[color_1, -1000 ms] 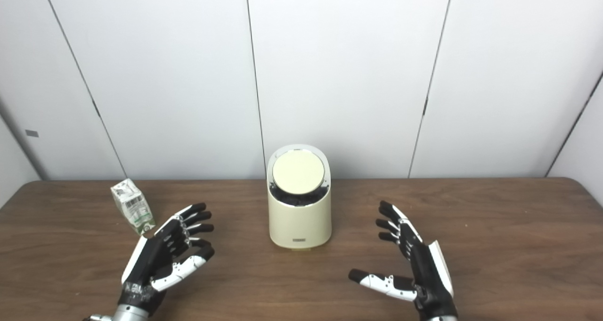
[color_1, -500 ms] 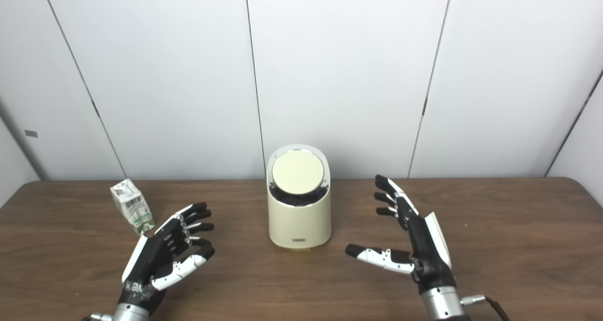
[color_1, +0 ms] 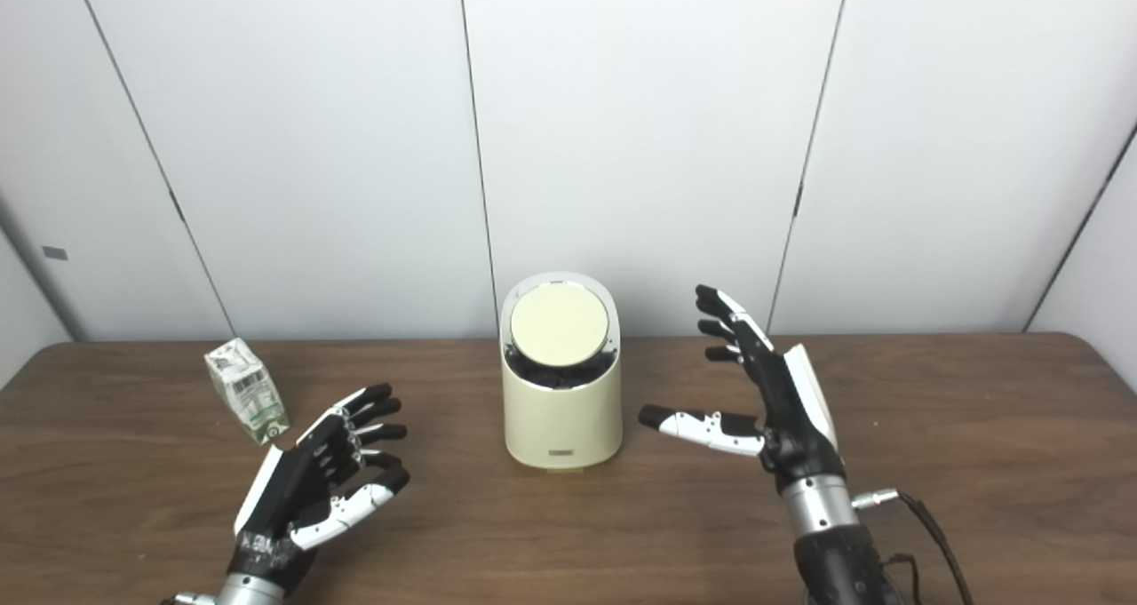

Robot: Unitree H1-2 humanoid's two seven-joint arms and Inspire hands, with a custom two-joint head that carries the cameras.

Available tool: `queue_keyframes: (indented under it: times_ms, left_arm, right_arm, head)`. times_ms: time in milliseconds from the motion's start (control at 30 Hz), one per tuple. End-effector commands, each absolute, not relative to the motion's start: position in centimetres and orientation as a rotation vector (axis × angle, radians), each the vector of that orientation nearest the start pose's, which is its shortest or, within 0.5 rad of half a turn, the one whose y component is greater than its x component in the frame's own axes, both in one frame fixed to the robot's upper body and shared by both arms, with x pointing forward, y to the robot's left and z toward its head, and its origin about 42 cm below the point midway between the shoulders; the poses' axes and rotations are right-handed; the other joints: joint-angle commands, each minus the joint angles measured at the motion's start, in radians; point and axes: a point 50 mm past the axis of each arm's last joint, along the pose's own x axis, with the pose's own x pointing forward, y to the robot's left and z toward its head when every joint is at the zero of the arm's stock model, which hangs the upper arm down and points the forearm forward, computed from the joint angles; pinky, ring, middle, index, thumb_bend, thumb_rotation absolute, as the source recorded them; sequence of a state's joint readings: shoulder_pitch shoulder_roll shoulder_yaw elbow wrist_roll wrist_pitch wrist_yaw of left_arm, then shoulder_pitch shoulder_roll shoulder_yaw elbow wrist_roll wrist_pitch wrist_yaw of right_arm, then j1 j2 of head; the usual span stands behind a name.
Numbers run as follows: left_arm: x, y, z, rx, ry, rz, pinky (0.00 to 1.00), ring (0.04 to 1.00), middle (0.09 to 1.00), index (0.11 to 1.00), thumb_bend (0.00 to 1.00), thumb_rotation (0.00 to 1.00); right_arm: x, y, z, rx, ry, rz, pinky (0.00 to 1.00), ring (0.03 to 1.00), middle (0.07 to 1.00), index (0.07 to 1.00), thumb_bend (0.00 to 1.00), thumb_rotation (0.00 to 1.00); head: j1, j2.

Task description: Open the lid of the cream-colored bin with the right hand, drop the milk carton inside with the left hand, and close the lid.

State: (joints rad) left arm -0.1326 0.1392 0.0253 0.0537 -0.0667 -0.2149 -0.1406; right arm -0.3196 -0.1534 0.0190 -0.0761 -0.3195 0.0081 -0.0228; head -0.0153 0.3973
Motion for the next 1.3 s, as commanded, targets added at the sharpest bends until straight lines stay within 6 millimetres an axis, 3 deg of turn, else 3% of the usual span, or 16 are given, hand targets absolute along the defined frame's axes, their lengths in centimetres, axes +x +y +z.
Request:
queue_keyframes:
  times_ms: [0,333,533,700,933,1267]
  left_arm:
    - [33.4,24.4,15.7,0.102,-0.379,-0.157,0.61,0.747,0.828,0.880,0.70,0.24]
    - [33.4,24.4,15.6,0.103,-0.378,-0.155,0.61,0.748,0.823,0.872,0.71,0.25]
    - [33.4,24.4,15.6,0.103,-0.375,-0.156,0.61,0.751,0.827,0.881,0.71,0.25]
    - [33.4,24.4,15.6,0.104,-0.377,-0.156,0.61,0.750,0.825,0.875,0.71,0.26]
    - [33.3,24.3,15.6,0.105,-0.373,-0.158,0.61,0.749,0.826,0.879,0.70,0.25]
    - [33.3,24.1,15.7,0.094,-0.378,-0.157,0.61,0.749,0.828,0.877,0.71,0.24]
  right_arm:
    - [38.1,-22.2,24.5,-0.481,-0.453,0.001,0.72,0.834,0.877,0.877,0.83,0.35]
    - [41.2,-20.9,27.4,-0.499,-0.423,0.028,0.79,0.879,0.894,0.892,0.85,0.34]
    - [42.5,-19.8,28.5,-0.553,-0.420,0.038,0.72,0.859,0.897,0.916,0.86,0.38]
    - [43.3,-18.6,29.4,-0.567,-0.382,0.050,0.73,0.872,0.916,0.933,0.84,0.35]
    - [45.2,-17.3,29.5,-0.587,-0.379,0.067,0.69,0.868,0.917,0.927,0.84,0.33]
    - [46.7,-16.4,29.3,-0.605,-0.344,0.086,0.78,0.917,0.955,0.937,0.83,0.33]
  head:
    - [0.000,0.001]
    - [0.001,0.003]
    - [-0.001,0.003]
    - [0.000,0.003]
    - [0.004,0.005]
    - [0.006,0.007]
